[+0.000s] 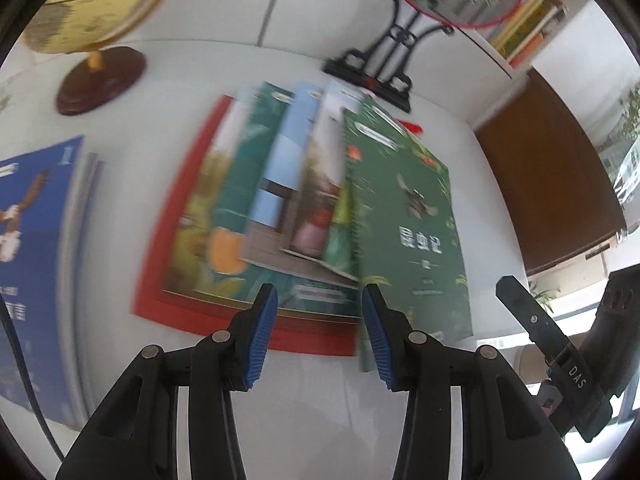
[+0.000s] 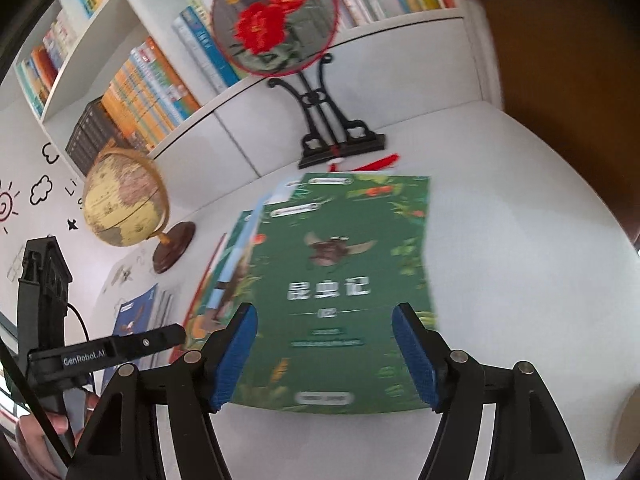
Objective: Organize books
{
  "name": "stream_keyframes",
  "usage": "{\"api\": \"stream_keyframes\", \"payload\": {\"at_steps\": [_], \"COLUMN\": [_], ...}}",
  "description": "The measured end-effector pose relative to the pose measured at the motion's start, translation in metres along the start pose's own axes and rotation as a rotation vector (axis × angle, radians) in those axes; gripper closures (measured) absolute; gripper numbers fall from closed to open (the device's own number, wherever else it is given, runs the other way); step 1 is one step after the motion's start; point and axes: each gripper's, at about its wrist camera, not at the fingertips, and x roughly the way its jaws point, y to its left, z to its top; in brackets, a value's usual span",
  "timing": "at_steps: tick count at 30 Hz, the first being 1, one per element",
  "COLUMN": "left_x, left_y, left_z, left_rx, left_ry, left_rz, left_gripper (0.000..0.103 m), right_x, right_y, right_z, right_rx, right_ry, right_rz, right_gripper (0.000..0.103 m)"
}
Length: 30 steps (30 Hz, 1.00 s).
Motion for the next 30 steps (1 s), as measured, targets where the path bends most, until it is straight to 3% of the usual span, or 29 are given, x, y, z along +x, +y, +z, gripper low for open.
{"api": "stream_keyframes", "payload": {"at_steps": [7,12,19,21,30], "left_x": [0.024,0.023,0.033,0.038,0.023], "left_y": [-0.022,-0.028,-0.033,-0.034,-0.027], "left_z": [-0.008,-0.014,-0.016,-0.017,-0.026], "left_rx": [-0.008,-0.016,-0.031,-0.042,-0.015], "left_ry": [0.033,-0.020,-0.005,0.013,-0.004], "left_rz": [-0.015,0.006,-0.011,-0.028,0.032], "left_gripper": [0.062,0.064,0.064,0.070,0.073], "right_x": [0.013,0.027,0.043,0.046,0.053], "right_y": [-0.051,-0.071,-0.071,-0.070,-0.066], "right_z": [-0.004,-0.005,-0.004,-0.003,-0.004], "right_rx": [0.106,0.161,0.124,0.114,0.176], "right_ry": [0.040,0.065,0.084,0.089,0.146], "right_rz": [0.059,0.096,0.125,0.147,0.255], "right_gripper": [0.032,0.032,0.031,0.031,0.023]}}
